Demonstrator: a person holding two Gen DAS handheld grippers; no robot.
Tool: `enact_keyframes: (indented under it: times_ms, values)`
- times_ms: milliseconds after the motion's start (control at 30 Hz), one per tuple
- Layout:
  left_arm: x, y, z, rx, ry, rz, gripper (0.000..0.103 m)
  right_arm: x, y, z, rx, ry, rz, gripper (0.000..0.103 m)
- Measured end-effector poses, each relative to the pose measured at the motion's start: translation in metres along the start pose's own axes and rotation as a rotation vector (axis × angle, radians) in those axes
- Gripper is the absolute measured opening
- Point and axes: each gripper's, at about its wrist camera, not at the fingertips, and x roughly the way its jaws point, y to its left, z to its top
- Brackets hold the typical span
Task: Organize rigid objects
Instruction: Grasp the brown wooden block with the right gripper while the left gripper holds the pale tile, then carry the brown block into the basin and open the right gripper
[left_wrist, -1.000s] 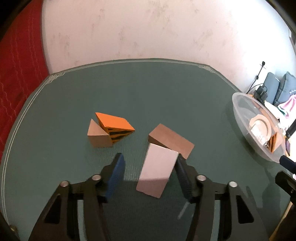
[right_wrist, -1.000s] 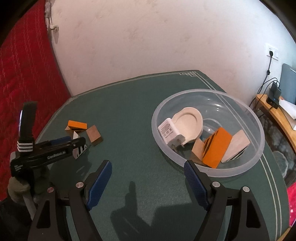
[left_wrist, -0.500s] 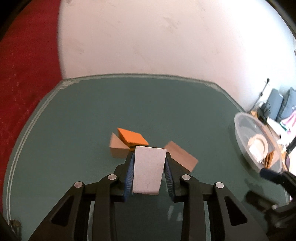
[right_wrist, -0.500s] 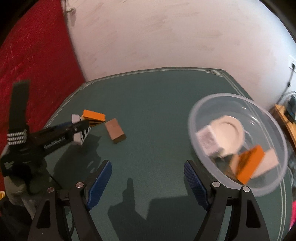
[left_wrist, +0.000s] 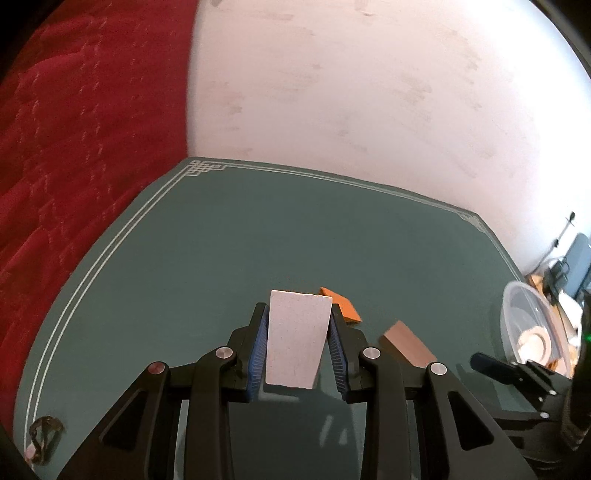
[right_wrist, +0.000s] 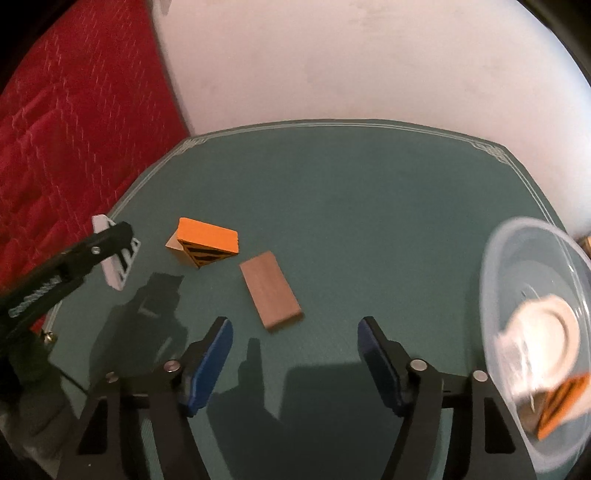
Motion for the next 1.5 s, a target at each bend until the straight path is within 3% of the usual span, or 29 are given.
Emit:
enact_keyframes:
  times_ms: [133, 333, 400, 600, 1500]
  values:
    - [-0.001, 0.012, 0.003, -0.039, -0.003, 0.018, 0.032, 0.018, 0.010, 0.010, -0.048, 0.014, -0.011, 0.065]
    - [-0.002, 0.028, 0.005, -0.094, -0.004, 0.029, 0.032, 0.036, 0.019, 0.013, -0.076, 0.038, -0.021, 0.051]
    - [-0.001, 0.028, 0.005, -0.095, -0.002, 0.029, 0.032, 0.036, 0.021, 0.011, -0.094, 0.027, -0.043, 0.042]
    - [-0.002, 0.024, 0.003, -0.080, 0.002, 0.023, 0.032, 0.032, 0.025, 0.007, -0.121, 0.026, -0.066, 0.033]
    - [-0.004, -0.016, -0.005, 0.026, 0.007, -0.028, 0.032, -0.057, -0.021, -0.016, 0.069, -0.092, -0.041, 0.029]
